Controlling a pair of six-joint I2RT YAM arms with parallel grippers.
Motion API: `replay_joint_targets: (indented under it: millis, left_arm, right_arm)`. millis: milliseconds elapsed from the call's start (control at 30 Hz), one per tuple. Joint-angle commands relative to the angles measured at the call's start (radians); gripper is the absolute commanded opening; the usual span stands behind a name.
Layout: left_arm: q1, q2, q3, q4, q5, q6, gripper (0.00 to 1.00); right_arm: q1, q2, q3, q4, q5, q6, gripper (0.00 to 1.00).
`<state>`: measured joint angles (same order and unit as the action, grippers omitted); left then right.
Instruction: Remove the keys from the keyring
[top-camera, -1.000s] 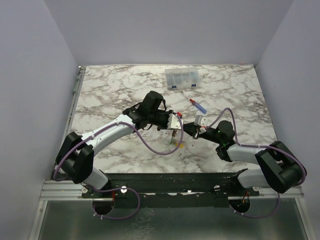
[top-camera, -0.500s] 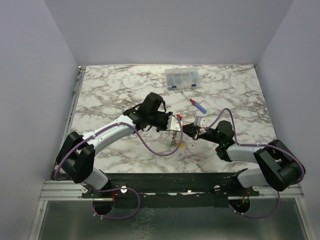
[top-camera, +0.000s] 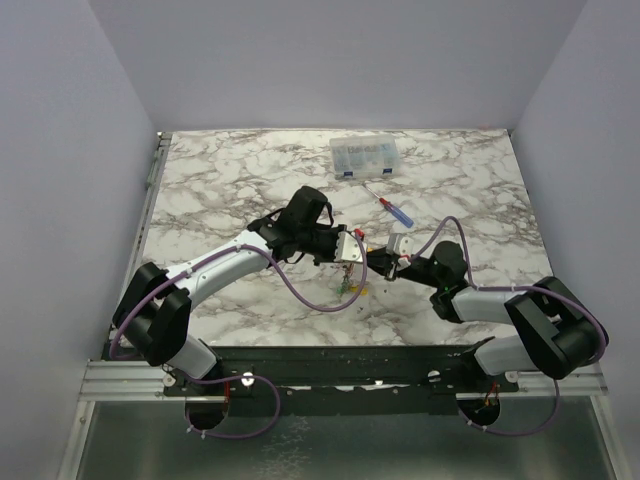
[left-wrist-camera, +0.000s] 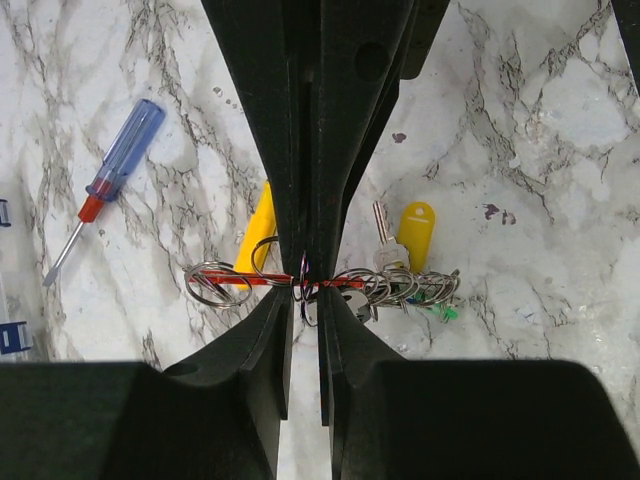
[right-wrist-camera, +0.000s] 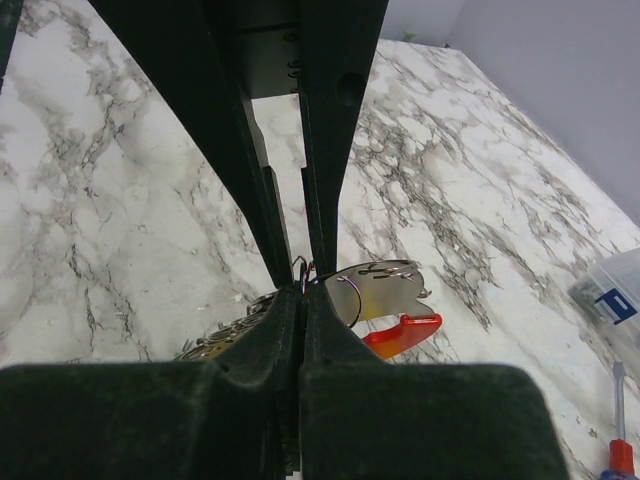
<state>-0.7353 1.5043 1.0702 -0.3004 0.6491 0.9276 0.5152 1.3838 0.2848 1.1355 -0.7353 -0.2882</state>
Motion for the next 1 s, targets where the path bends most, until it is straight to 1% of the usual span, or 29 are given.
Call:
replay_joint_targets:
  millis: [0, 100, 133, 167, 200, 233, 267, 300, 333, 367, 433, 533, 600, 733, 967]
  left_arm:
    - [-0.013, 0.007, 0.021, 0.015, 0.058, -0.012, 0.18]
    - [-0.014, 0.009, 0.024, 0.015, 0.053, -0.019, 0.02]
    - [-0.013, 0.007, 0.022, 0.015, 0.046, -0.019, 0.0]
    - [-0.012, 0.004, 0.018, 0.016, 0.037, -0.016, 0.0]
    - [-0.014, -0.001, 0.014, 0.015, 0.025, -0.008, 0.0]
    - [-0.014, -0.005, 0.012, 0.015, 0.014, 0.001, 0.0]
    - [-0.016, -0.009, 0.011, 0.016, -0.001, 0.007, 0.0]
    - [-0.02, -0.013, 0.013, 0.015, -0.021, 0.009, 0.0]
    - [-0.027, -0.016, 0.016, 0.015, -0.046, 0.01, 0.0]
    - [-0.038, -0.018, 0.019, 0.015, -0.078, 0.013, 0.0]
    - [-0.064, -0.022, 0.023, 0.004, -0.139, 0.03, 0.0]
    - [-0.11, -0.023, 0.027, -0.015, -0.254, 0.064, 0.0]
    - [-0.132, -0.018, 0.037, -0.026, -0.3, 0.063, 0.0]
    - [-0.143, -0.023, 0.039, -0.037, -0.326, 0.081, 0.0]
    - [-0.144, -0.037, 0.013, -0.039, -0.353, 0.156, 0.0]
  right_arm:
    - [0.002, 0.016, 0.013, 0.048, -0.026, -0.011, 0.01]
    - [0.001, 0.013, 0.013, 0.045, -0.029, -0.01, 0.01]
    - [0.001, 0.01, 0.013, 0.038, -0.03, -0.013, 0.01]
    - [0.002, 0.005, 0.013, 0.023, -0.033, -0.018, 0.01]
    - [0.002, -0.003, 0.014, 0.001, -0.035, -0.027, 0.05]
    - [0.002, -0.017, 0.019, -0.034, -0.039, -0.037, 0.13]
    - [0.002, -0.032, 0.028, -0.085, -0.043, -0.055, 0.27]
    - [0.002, -0.052, 0.044, -0.149, -0.045, -0.069, 0.35]
    - [0.002, -0.072, 0.064, -0.231, -0.04, -0.081, 0.41]
    - [0.002, -0.091, 0.089, -0.306, -0.034, -0.1, 0.45]
    - [0.002, -0.127, 0.139, -0.448, -0.014, -0.122, 0.46]
    - [0.002, -0.158, 0.166, -0.562, 0.002, -0.146, 0.38]
    - [0.002, -0.17, 0.178, -0.625, 0.005, -0.161, 0.32]
    - [0.002, -0.182, 0.176, -0.682, 0.016, -0.191, 0.31]
    - [0.002, -0.185, 0.168, -0.693, 0.04, -0.205, 0.34]
